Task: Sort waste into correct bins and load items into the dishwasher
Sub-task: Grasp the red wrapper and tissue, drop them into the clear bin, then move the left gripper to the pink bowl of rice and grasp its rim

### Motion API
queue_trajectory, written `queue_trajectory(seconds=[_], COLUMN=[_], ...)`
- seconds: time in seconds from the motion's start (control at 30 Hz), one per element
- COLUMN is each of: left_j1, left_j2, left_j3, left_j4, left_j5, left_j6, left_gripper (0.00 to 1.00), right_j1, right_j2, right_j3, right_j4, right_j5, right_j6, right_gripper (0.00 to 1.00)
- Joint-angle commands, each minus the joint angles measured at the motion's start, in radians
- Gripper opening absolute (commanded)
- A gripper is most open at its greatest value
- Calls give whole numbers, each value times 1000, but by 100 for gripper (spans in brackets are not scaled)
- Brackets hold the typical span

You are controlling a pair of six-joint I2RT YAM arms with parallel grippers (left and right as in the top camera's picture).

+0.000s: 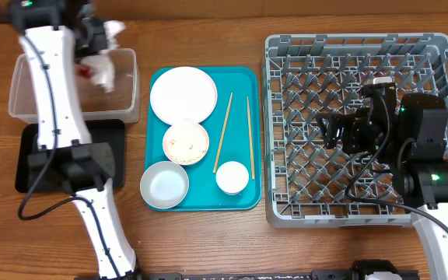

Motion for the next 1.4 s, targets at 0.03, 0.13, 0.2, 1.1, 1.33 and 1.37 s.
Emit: queue_trajectory(seconds=[0.03, 0.13, 0.2, 1.1, 1.33, 1.37], left_j1=[22, 24, 24, -87, -261, -288], left_j2=[34, 34, 34, -274, -401, -401], left_j3=[-92, -163, -198, 1, -350, -394], left_j4=[33, 65, 82, -146, -146, -146], left_j5=[-21, -22, -22, 273, 271, 267], left_j6=[-58, -57, -54, 100, 89, 88], left_gripper=[7, 28, 57, 94, 86, 85], right_j1=[-3, -3, -3, -3, -3, -3], right_j2=[-4, -4, -4, -4, -3, -3], right_j3=[27, 27, 27, 27, 27, 27], right_j4=[2, 2, 2, -6, -14, -14], right_j5=[-6, -6, -6, -50, -50, -50], right_j6=[3, 3, 3, 3, 3, 3], right_gripper=[100, 100, 100, 100, 100, 100])
